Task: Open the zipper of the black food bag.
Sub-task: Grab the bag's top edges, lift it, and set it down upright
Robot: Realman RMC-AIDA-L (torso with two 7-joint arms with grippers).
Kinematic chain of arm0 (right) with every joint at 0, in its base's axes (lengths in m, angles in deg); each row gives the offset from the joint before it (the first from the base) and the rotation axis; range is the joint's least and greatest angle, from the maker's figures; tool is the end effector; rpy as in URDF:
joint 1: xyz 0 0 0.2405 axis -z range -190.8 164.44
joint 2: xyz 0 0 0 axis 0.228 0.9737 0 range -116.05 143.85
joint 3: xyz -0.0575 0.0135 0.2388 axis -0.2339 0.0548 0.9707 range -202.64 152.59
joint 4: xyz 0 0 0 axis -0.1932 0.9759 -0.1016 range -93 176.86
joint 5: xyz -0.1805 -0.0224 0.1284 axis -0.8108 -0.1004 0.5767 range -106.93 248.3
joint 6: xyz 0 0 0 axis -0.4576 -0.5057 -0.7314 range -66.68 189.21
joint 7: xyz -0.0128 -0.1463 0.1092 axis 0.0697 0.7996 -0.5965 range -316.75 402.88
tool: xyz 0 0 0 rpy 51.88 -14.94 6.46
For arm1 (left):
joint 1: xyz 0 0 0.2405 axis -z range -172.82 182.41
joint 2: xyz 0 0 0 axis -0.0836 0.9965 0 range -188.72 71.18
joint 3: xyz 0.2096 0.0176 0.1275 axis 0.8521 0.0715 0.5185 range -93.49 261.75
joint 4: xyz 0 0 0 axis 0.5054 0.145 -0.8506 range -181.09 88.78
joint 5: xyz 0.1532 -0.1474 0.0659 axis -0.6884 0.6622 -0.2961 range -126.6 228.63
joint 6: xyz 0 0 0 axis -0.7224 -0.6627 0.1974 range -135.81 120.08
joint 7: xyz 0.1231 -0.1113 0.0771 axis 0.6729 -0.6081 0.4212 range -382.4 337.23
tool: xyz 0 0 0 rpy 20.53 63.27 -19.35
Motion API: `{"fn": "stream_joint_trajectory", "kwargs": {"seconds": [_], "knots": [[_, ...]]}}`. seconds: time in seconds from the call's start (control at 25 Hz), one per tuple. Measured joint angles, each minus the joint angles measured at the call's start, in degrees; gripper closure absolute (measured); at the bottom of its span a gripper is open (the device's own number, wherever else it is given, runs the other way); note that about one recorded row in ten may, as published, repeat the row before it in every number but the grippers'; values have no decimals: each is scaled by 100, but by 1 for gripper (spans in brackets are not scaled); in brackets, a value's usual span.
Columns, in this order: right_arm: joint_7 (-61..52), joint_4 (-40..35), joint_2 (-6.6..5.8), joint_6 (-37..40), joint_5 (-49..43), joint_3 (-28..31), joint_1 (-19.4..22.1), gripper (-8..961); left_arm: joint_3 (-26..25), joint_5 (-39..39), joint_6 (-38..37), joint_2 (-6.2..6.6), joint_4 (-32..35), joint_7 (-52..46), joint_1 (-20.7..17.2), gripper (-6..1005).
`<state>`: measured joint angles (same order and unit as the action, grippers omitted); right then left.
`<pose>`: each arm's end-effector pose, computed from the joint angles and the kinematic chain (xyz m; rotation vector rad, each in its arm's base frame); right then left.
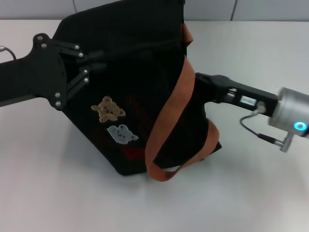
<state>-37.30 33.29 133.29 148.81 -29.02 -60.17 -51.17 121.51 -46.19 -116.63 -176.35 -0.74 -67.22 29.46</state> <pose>0.1975 0.3443 -0.0818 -2.5257 1.1221 1.2842 -0.2104 0.3147 0.0452 -2.4796 0.4220 -0.9563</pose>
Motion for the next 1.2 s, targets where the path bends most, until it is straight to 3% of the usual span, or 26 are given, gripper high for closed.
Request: {"fn": "stream_joint_trajectory", "kwargs": {"seconds": [0.12,0.36,0.88,1.2], "knots": [[-27,-151,-4,254,57,42,204,876,-3,40,11,4,0,-8,0,926],[-1,-158,-4,422,311,66,224,879,34,42,22,-19,2,-13,33,926],[4,79,31,507,412,-162,-318,887,39,10,26,-54,-65,12,92,926],[13,59,27,-128,452,-153,64,882,35,32,66,-55,-77,24,93,926]]}}
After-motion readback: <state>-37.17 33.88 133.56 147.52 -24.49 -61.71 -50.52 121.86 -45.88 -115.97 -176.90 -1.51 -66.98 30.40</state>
